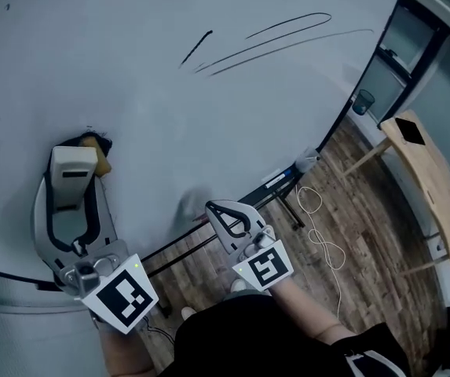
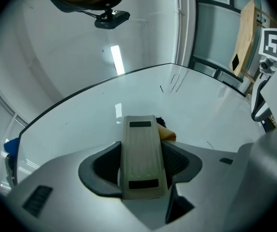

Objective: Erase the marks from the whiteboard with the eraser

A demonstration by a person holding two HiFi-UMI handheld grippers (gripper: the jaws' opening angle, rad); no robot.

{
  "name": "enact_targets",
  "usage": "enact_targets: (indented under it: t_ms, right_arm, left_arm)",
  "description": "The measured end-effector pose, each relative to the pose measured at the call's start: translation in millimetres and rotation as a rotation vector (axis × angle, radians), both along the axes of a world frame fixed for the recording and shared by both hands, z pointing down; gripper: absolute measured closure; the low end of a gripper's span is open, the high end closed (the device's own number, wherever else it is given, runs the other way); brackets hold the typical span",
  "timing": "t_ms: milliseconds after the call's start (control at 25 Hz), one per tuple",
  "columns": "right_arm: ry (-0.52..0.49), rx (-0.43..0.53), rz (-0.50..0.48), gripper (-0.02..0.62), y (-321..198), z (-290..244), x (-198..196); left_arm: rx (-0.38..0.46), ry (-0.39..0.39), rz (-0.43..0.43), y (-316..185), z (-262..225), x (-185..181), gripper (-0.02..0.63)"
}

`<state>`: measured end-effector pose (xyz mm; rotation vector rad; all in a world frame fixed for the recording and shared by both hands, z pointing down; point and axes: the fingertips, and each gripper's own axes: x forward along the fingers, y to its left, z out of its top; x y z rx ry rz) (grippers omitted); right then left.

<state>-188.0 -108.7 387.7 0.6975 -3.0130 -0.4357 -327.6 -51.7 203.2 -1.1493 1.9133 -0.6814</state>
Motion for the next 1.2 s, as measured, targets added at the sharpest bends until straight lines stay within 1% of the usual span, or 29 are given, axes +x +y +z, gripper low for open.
enact_targets:
  t_ms: [160,360,560,680,760,920,1040,1200]
  right_arm:
    - [-0.006,0.0,0.014,0.568,-20.6,-2.9,25.6]
    - [0.008,0.009,0.054,0.569,-30.0,-17.8,69.2]
    - [-0.025,0.01,0.164,0.568,-49.5,-16.6,113.2]
    - [-0.039,0.014,0.244,0.568,-43.6,-24.6,129.9]
    - [-0.046,0.013,0.298,0.568,-36.2,-28.6,139.2]
    - [-0.034,0.007,0.381,0.568,-23.0,-27.1,159.5]
    - [-0.038,0.014,0.411,0.568,-16.5,-29.3,168.8]
    - [-0.02,-0.01,0.421,0.568,14.2,3.5,143.9]
  left_arm:
    - [0.023,-0.005,0.014,-22.5,-16.8,22.9,0.342]
    - [0.033,-0.019,0.046,-40.3,-51.6,65.2,0.341]
    - [0.031,-0.043,0.127,-91.9,-59.1,110.4,0.342]
    - [0.059,-0.047,0.179,-109.7,-70.7,127.9,0.342]
    - [0.062,-0.046,0.206,-120.1,-76.9,136.8,0.341]
    - [0.056,-0.045,0.226,-130.6,-86.8,149.3,0.341]
    - [0.08,-0.088,0.233,-133.5,-90.3,157.5,0.341]
    - [0.093,-0.101,0.233,-98.3,-54.7,124.6,0.341]
